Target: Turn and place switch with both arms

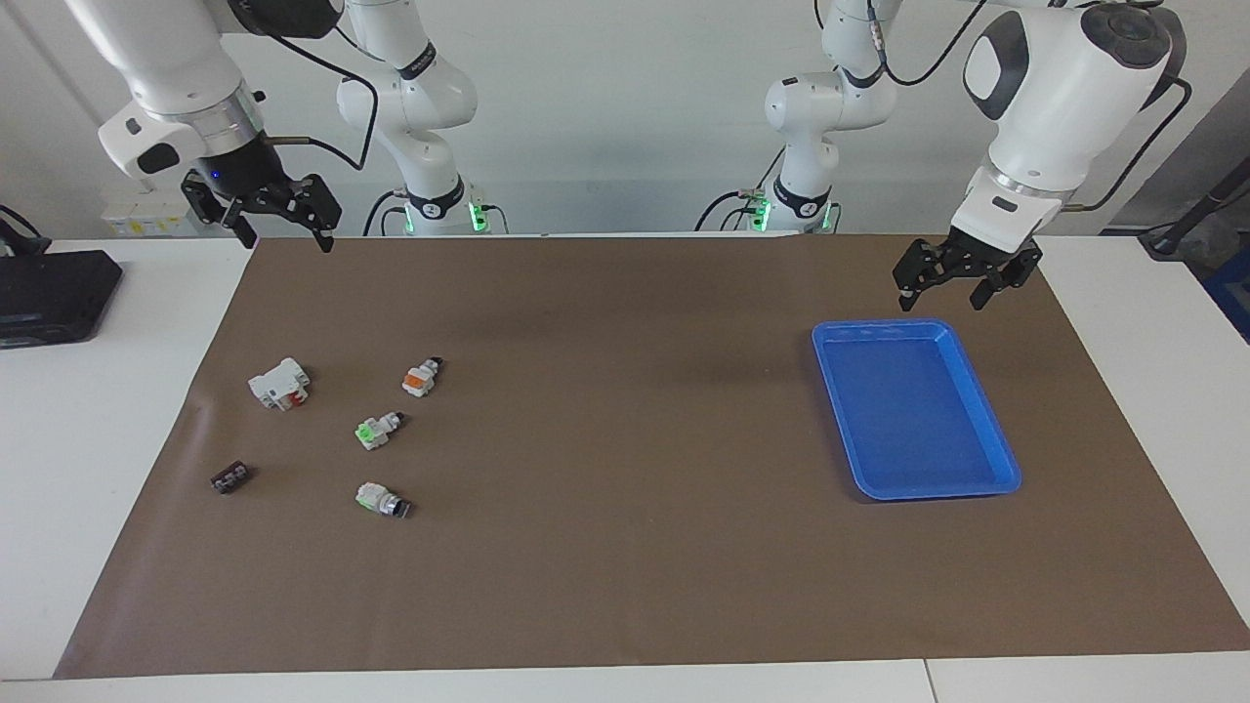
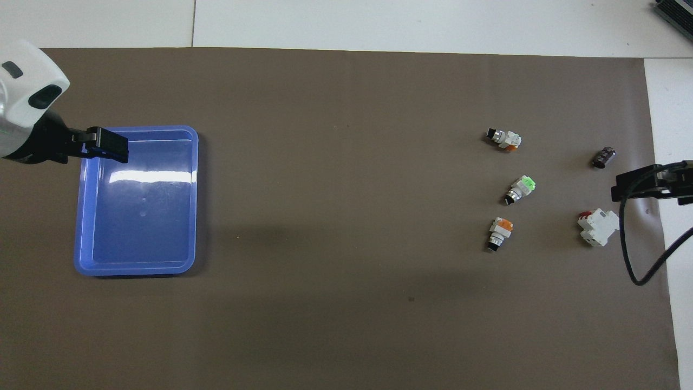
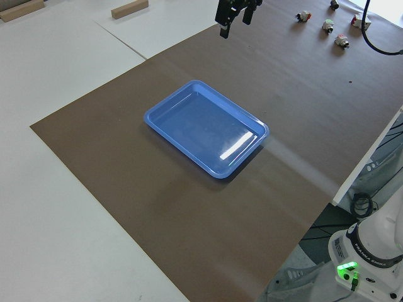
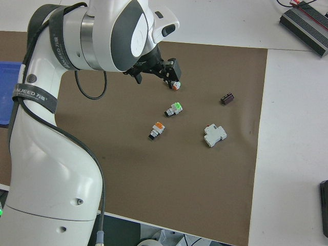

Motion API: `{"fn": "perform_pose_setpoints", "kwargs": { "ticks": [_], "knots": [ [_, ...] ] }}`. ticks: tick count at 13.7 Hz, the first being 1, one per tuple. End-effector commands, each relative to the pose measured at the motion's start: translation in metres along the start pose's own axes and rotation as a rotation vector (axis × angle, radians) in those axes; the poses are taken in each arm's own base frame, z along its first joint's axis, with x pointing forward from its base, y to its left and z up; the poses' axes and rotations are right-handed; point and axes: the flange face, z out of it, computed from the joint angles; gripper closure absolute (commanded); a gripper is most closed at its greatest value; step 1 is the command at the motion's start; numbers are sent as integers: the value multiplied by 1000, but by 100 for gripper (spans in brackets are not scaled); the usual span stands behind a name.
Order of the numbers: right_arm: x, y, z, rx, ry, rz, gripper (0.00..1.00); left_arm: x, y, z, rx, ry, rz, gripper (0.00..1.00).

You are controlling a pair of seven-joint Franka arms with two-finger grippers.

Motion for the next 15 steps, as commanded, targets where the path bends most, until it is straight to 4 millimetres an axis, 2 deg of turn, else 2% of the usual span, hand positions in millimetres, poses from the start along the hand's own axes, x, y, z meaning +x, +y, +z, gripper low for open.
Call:
{"fn": "perform_pose_setpoints", "kwargs": {
  "ticks": [1,9,12,13,15],
  "knots": [
    [-4,1,1,-7,-13,15,0,-8,-1,-2,4,1,-6,0],
    [-3,8,-1,-5,-1,18,0,-8,-1,-2,4,1,-6,0],
    [13,3,-10,6,138,-2,0,-8,-1,-2,4,1,-6,0],
    [13,-1,-9,4,134,-25,0,-8,-1,-2,4,1,-6,0],
    [6,-2,5,3,102,-57,0,-8,-1,-2,4,1,-6,0]
  ]
}}
